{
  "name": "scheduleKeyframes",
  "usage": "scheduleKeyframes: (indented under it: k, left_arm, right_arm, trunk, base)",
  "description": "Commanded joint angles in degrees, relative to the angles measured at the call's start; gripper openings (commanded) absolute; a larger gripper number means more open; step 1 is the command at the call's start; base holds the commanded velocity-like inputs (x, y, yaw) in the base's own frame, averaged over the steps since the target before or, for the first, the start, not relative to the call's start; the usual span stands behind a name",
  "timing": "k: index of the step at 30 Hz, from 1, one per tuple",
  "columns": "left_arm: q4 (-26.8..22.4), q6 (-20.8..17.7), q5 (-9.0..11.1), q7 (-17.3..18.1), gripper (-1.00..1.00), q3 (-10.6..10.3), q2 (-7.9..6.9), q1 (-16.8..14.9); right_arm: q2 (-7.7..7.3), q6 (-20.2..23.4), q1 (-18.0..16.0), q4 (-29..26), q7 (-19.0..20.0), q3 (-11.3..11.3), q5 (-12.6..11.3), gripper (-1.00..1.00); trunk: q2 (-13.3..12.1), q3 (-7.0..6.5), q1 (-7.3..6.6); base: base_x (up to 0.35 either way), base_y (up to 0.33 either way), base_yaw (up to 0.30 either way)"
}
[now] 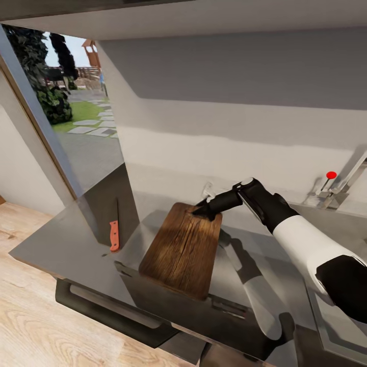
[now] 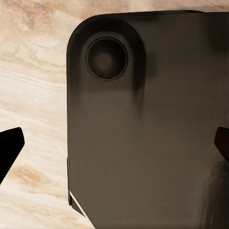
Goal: In the kitchen, take the Vidalia onion out of the sink, dice it on the chopping board with the paring knife, put the diced onion into the bowl on the countertop, then place both the paring knife and the chopping board into the sink.
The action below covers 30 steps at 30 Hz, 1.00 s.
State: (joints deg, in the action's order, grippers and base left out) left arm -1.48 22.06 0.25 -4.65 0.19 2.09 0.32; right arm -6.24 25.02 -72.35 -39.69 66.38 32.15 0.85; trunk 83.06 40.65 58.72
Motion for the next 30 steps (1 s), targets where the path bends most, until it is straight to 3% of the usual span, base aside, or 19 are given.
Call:
scheduleKeyframes:
  k: [1, 19, 23, 28, 29, 30]
  left_arm:
    - [-0.10, 0.08, 0.01, -0.19, 1.00, -0.01, 0.02, 0.03]
    - [-0.02, 0.00, 0.02, -0.19, 1.00, -0.10, 0.02, 0.03]
    - [-0.02, 0.00, 0.02, -0.19, 1.00, -0.10, 0.02, 0.03]
    - [-0.02, 0.00, 0.01, -0.19, 1.00, -0.10, 0.02, 0.03]
    - [-0.02, 0.00, 0.02, -0.19, 1.00, -0.10, 0.02, 0.03]
    - [-0.02, 0.00, 0.02, -0.19, 1.00, -0.10, 0.02, 0.03]
  right_arm:
    - [-0.10, 1.08, 0.01, -0.04, 0.25, 0.31, 0.75, -1.00]
    - [-2.01, 1.17, -0.01, -0.09, 3.23, 0.11, 0.11, -1.00]
    - [-2.39, 1.17, 0.01, -0.12, 4.82, 0.06, -1.24, -1.00]
    - [-3.35, 1.17, 0.00, -0.12, 5.44, 0.03, -2.23, -1.00]
    - [-5.29, 3.34, 0.00, -1.02, 5.51, -0.27, -2.59, -1.00]
    - [-5.47, 3.38, 0.00, -1.10, 5.51, -0.81, -2.58, -1.00]
  trunk:
    - [0.02, 0.05, 0.01]
    - [0.02, 0.05, 0.01]
    - [0.02, 0.05, 0.01]
    - [0.02, 0.05, 0.01]
    - [0.02, 0.05, 0.01]
    - [0.02, 0.05, 0.01]
  base:
    - [0.000, 0.000, 0.000]
    - [0.000, 0.000, 0.000]
    - [0.000, 0.000, 0.000]
    - [0.000, 0.000, 0.000]
    - [0.000, 0.000, 0.000]
    - [0.000, 0.000, 0.000]
